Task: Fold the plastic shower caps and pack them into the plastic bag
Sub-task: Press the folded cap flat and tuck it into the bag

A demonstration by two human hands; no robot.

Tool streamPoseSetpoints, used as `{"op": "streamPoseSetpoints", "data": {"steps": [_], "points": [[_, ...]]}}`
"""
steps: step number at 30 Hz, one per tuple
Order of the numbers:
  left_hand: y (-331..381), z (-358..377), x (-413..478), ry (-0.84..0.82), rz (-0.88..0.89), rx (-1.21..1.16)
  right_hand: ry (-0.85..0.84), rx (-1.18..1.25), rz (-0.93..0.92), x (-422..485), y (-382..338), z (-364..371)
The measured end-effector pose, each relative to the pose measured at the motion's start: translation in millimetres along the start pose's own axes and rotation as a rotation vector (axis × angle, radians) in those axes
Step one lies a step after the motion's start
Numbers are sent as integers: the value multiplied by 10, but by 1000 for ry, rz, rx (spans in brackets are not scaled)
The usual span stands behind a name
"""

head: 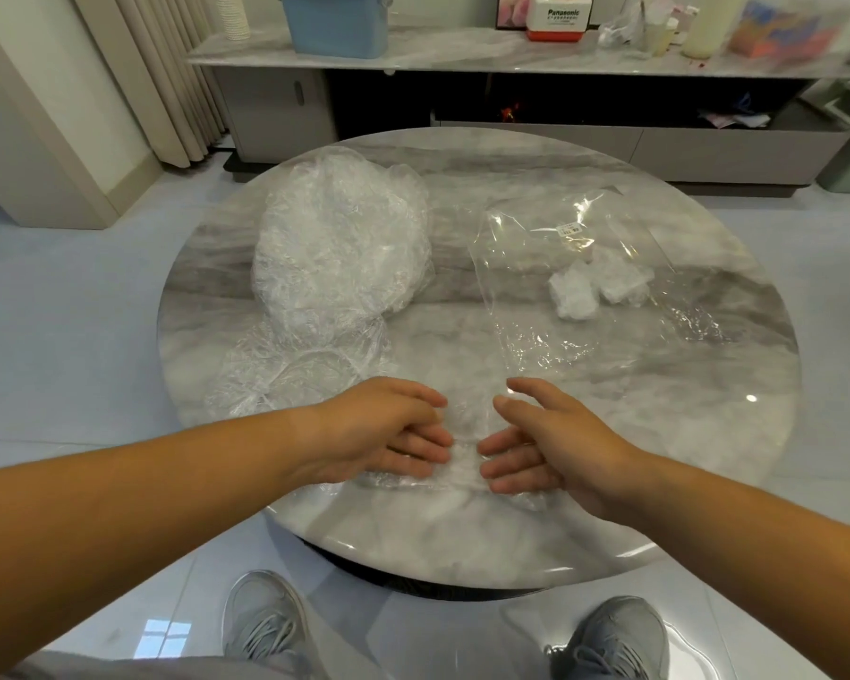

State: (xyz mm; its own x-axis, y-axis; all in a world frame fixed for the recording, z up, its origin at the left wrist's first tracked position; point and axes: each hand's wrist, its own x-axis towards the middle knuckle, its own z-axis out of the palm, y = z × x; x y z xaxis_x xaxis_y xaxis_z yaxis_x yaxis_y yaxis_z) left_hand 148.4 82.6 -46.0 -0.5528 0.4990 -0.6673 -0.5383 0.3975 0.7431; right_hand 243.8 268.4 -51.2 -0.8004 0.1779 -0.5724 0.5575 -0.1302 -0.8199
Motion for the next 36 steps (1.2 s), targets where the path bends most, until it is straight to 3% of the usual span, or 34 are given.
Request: {"op": "streamPoseSetpoints", "data": {"steps": [5,15,21,25,29,33,36], "points": [[-10,-128,35,-59,-41,-96,-37,50,33,30,17,-54],[-87,-158,-1,-51,162,217,-153,52,-29,8,13,-21],[-107,-182,19,-35,193,209,-98,8,-118,27,77,-77],[-90,-233,55,5,137,92,-95,-271,-333,-46,192,-159],[-81,-256,83,49,114,34,-142,-861,-575,-76,284,-198],[-100,-229,109,145,141,156,-160,-1075,-635,-84,266,-146],[-129,-221,149,210,185,408,-175,-1145,-656,-73,234,-151]]}}
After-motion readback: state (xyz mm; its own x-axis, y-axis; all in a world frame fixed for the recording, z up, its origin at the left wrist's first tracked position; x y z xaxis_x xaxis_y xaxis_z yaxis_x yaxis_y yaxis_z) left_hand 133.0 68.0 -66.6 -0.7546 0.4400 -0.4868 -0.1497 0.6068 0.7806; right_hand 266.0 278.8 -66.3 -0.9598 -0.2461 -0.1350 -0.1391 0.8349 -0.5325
